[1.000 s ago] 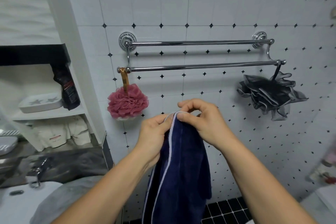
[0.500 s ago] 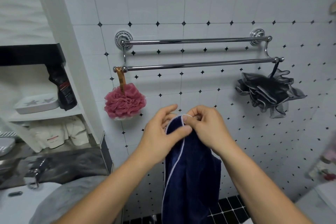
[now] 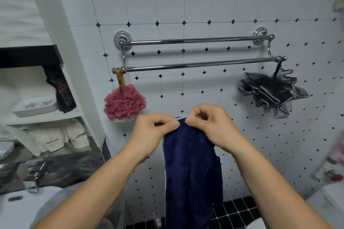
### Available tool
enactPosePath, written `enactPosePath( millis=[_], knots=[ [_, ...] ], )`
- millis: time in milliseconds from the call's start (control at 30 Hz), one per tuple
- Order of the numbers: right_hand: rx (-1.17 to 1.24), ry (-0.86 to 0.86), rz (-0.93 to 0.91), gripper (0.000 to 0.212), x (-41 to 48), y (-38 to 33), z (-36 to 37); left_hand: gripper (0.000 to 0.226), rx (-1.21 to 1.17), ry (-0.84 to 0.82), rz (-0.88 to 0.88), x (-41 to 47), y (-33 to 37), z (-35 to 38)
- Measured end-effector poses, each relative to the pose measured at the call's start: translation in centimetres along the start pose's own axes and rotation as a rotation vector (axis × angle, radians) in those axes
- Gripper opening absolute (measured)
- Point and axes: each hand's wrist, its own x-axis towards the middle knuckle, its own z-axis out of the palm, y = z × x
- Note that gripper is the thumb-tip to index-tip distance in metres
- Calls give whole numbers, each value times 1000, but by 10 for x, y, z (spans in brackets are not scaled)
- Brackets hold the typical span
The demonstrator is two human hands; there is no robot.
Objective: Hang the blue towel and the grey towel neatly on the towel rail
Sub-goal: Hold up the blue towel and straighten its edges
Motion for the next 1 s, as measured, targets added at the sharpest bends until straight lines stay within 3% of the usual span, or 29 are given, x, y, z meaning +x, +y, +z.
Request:
enactPosePath(
  millis=[333, 433, 567, 633, 767, 867, 1000],
  knots=[
    [24, -239, -21, 12, -5, 12, -6, 17, -117, 76, 8, 3, 10, 6],
    [56, -428, 66, 17, -14, 29, -7, 18, -132, 140, 41, 5, 10, 3],
    [-55, -550, 247, 28, -31, 69, -2, 17, -152, 224, 70, 11, 4, -2],
    [-72, -527, 239, 35, -34, 81, 1, 15, -119, 251, 86, 13, -3, -5],
    [-65, -379, 118, 19, -24, 74, -7, 26, 67, 175, -19, 12, -35, -7],
    [-168, -423, 39, 9, -17, 66, -11, 21, 258, 172, -129, 16, -57, -1],
    [-263, -456, 29, 18, -19, 73, -21, 26, 318, 284, -191, 30, -63, -13]
  ],
)
